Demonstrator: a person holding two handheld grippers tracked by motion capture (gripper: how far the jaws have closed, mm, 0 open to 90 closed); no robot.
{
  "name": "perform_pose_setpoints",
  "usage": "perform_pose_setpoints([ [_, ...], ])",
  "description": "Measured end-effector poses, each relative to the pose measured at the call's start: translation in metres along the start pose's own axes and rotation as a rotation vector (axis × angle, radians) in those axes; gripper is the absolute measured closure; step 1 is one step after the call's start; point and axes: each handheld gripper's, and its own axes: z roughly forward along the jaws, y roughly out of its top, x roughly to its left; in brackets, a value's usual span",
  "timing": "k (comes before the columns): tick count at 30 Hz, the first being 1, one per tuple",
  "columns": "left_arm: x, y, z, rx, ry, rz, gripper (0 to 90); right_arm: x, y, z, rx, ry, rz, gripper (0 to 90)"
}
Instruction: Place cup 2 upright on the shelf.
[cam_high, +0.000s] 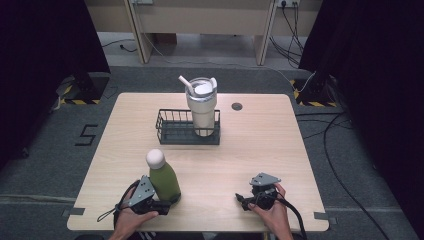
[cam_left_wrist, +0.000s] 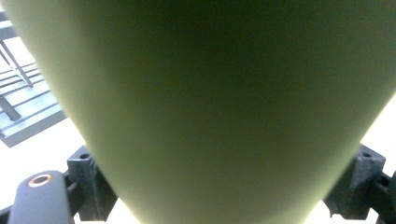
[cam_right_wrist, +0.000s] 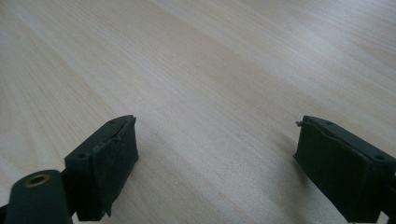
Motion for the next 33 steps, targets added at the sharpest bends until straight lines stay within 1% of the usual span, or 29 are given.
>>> perform_pose_setpoints([
  [4, 0.002, 0.0, 0.002, -0.015, 0.008, -0.004, 15.2, 0.0, 0.0, 0.0, 0.0, 0.0, 0.0, 13.1],
  [5, 0.002, 0.0, 0.002, -0.018, 0.004, -0.01, 16.7, 0.0, 0.0, 0.0, 0.0, 0.0, 0.0, 13.1],
  [6, 0.003, -0.001, 0.002, -0.027, -0.008, -0.026, 17.9, 0.0, 0.0, 0.0, 0.0, 0.0, 0.0, 13.1],
  [7, 0.003, -0.002, 0.002, -0.031, -0.008, -0.033, 19.6, 0.0, 0.0, 0.0, 0.0, 0.001, 0.0, 13.1],
  [15, 0.003, -0.005, 0.002, -0.06, -0.004, -0.052, 20.2, 0.0, 0.0, 0.0, 0.0, 0.0, 0.0, 13.1],
  [20, 0.008, -0.004, 0.001, -0.071, -0.007, -0.098, 20.3, 0.0, 0.0, 0.0, 0.0, 0.0, 0.0, 13.1],
  [25, 0.012, 0.0, -0.003, -0.078, 0.002, -0.081, 20.4, 0.0, 0.0, 0.0, 0.0, 0.0, 0.0, 13.1],
  [29, 0.015, 0.005, -0.005, -0.073, 0.001, -0.085, 20.4, 0.0, 0.0, 0.0, 0.0, 0.0, 0.001, 13.1],
  [33, 0.019, 0.009, -0.007, -0.067, 0.015, -0.08, 20.4, 0.0, 0.0, 0.0, 0.0, 0.0, 0.001, 13.1],
])
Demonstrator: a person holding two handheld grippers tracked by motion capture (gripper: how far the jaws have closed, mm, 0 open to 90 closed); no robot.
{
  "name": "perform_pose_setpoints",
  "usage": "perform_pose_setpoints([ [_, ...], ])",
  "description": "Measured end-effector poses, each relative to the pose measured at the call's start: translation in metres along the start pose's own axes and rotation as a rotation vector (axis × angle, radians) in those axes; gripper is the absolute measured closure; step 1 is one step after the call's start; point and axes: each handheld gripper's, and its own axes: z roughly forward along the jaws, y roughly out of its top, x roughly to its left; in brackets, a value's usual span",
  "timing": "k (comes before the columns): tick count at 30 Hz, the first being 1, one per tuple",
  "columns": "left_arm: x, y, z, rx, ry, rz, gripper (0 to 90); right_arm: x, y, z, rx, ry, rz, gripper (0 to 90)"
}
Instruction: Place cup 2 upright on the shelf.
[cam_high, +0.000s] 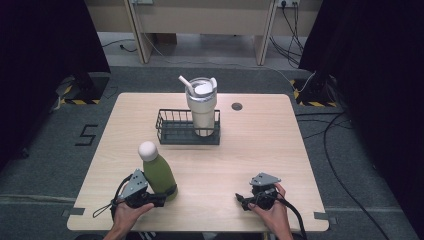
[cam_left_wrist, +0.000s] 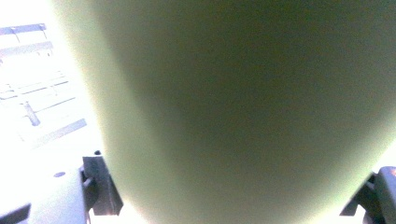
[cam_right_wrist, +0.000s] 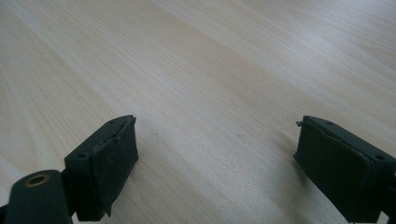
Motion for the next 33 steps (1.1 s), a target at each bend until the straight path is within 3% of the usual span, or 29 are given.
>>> perform_pose_setpoints([
  [22, 0.016, 0.023, 0.001, 0.012, 0.016, 0.027, 20.4, -0.001, 0.0, 0.0, 0.001, 0.001, 0.002, 12.9],
  [33, 0.028, 0.029, 0.001, 0.021, 0.03, 0.022, 20.4, -0.001, 0.001, 0.001, 0.002, -0.001, 0.006, 12.9],
])
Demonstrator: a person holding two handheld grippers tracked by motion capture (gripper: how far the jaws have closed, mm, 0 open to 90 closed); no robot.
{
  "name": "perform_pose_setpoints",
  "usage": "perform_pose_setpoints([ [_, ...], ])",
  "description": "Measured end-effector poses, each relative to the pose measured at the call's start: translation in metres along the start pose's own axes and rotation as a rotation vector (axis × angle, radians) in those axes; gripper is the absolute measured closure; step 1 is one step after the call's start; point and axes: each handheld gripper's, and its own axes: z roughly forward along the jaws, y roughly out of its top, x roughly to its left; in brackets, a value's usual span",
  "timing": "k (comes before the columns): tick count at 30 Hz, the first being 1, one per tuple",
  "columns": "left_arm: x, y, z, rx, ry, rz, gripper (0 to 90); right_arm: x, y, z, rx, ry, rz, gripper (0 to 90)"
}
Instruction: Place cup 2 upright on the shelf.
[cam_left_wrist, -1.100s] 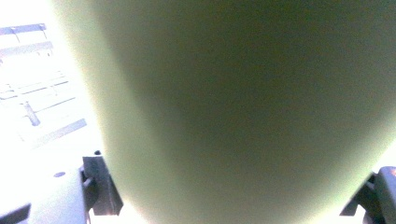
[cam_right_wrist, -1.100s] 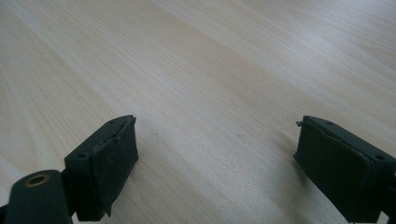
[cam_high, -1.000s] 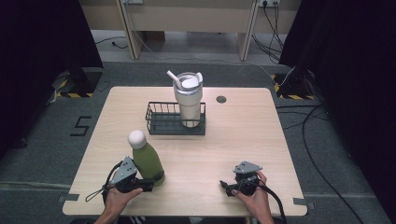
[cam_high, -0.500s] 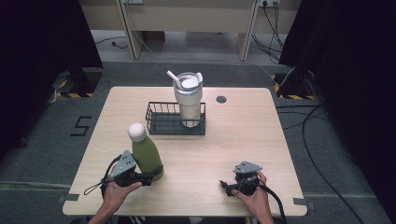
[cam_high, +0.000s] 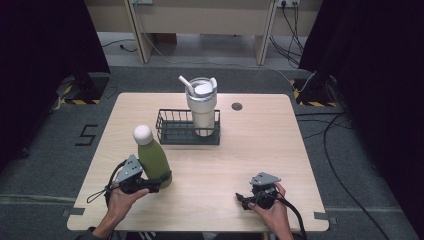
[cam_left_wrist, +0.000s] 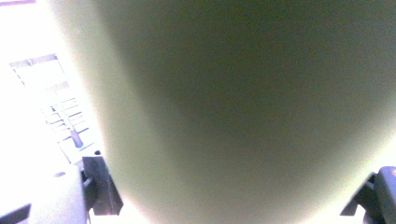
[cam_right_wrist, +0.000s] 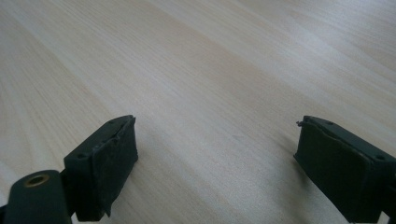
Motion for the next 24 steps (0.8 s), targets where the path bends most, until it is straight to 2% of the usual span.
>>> perform_pose_setpoints([
  [7, 0.003, 0.005, 0.004, 0.008, 0.006, 0.012, 20.4, 0.0, 0.0, 0.0, 0.0, -0.001, -0.002, 12.8],
  [24, 0.017, 0.026, 0.015, 0.003, 0.019, 0.011, 20.4, 0.0, 0.0, 0.0, 0.0, -0.001, -0.002, 12.8],
])
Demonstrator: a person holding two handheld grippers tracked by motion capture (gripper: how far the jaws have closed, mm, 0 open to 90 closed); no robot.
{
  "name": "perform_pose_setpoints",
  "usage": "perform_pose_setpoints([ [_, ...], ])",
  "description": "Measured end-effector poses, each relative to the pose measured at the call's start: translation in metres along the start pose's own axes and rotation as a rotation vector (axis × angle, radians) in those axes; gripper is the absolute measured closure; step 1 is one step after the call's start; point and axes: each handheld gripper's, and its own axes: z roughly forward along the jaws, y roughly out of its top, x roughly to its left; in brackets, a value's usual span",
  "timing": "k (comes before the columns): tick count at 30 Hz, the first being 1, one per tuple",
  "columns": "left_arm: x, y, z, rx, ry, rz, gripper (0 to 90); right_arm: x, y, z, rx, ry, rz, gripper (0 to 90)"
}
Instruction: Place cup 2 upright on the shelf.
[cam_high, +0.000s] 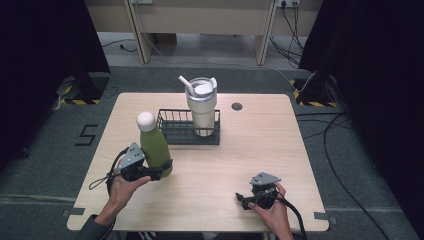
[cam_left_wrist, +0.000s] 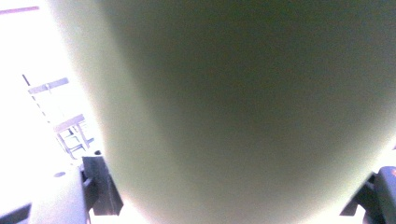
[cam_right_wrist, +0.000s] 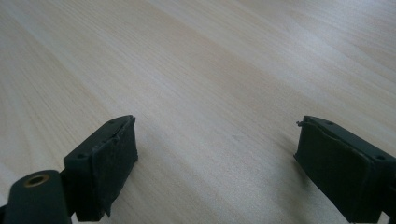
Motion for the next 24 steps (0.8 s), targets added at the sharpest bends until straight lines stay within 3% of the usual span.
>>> perform_pose_setpoints([
  [15, 0.014, 0.021, 0.012, -0.005, 0.015, 0.002, 20.4, 0.0, 0.0, 0.0, 0.001, 0.0, 0.001, 12.8],
  [20, 0.016, 0.03, 0.016, -0.004, -0.011, -0.015, 20.4, 0.0, 0.0, 0.0, 0.0, 0.0, 0.0, 12.8],
  [24, 0.018, 0.037, 0.019, 0.002, -0.007, -0.001, 20.4, 0.0, 0.0, 0.0, 0.0, 0.0, 0.0, 12.8],
])
